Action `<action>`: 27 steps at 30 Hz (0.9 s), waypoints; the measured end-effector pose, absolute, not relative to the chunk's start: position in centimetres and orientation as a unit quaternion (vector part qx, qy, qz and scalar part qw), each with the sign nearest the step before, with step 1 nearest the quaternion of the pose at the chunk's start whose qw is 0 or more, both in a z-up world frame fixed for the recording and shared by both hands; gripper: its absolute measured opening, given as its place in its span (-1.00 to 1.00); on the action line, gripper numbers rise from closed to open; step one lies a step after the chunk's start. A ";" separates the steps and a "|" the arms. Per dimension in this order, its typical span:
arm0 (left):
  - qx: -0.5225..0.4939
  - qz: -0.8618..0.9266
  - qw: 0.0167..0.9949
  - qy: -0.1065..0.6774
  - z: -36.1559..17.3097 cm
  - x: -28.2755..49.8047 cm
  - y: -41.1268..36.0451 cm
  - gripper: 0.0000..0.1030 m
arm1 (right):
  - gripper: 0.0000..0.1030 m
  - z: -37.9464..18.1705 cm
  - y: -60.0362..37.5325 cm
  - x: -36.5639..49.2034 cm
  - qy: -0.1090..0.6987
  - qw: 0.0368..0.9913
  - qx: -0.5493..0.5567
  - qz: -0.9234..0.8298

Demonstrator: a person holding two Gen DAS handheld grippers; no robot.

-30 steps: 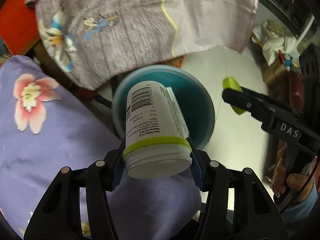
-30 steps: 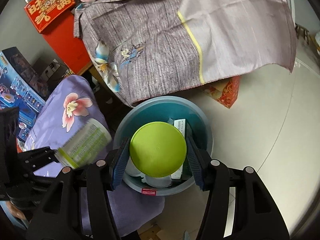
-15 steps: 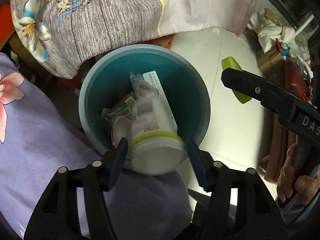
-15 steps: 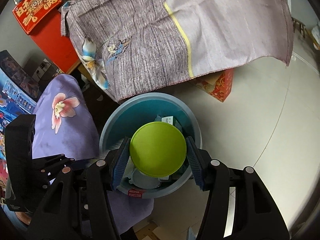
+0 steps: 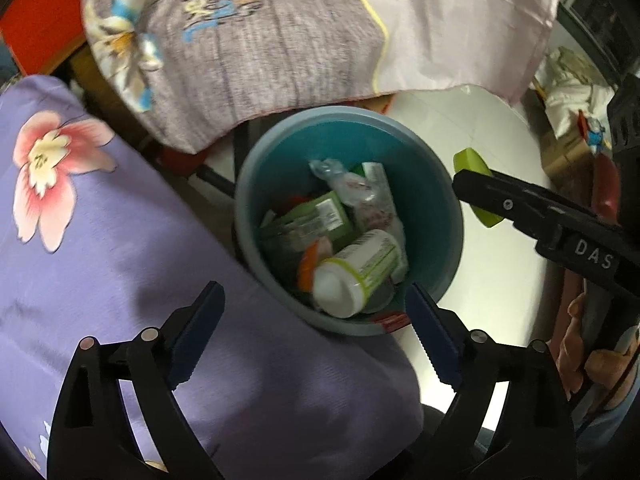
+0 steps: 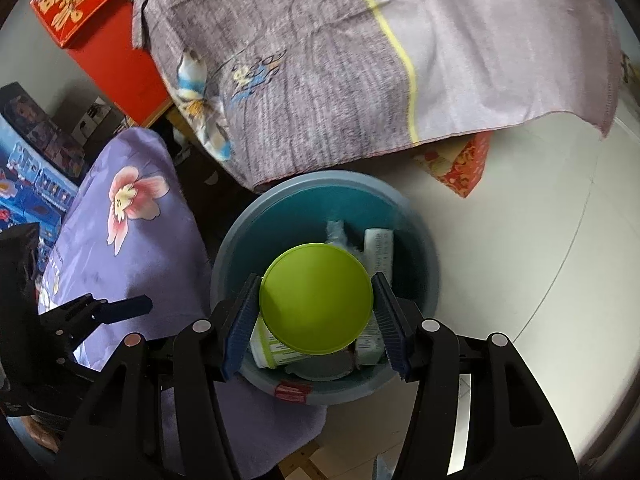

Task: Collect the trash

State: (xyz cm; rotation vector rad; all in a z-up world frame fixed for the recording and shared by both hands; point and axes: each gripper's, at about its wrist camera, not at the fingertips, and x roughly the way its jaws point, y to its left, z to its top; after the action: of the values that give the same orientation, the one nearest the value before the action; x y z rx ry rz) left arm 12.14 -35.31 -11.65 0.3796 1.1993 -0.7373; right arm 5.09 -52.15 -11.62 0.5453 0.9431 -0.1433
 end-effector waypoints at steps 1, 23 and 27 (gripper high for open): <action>0.170 -0.333 0.748 0.548 -11.6 12.3 -34.9 0.79 | 0.05 -11.7 -51.8 5.5 0.452 0.852 0.256 -0.063; 0.142 -0.314 0.761 0.550 -10.9 12.4 -31.3 0.82 | 0.48 -11.8 -51.3 5.3 0.468 0.841 0.259 -0.082; 0.142 -0.313 0.766 0.543 -10.4 11.9 -30.6 0.82 | 0.53 -11.0 -50.4 5.0 0.466 0.844 0.252 -0.081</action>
State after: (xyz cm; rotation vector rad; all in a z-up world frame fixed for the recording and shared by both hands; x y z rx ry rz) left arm 11.90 -30.60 -10.36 0.3084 1.1797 -0.6790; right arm 4.96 -50.40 -11.02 0.5322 0.9836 -0.1719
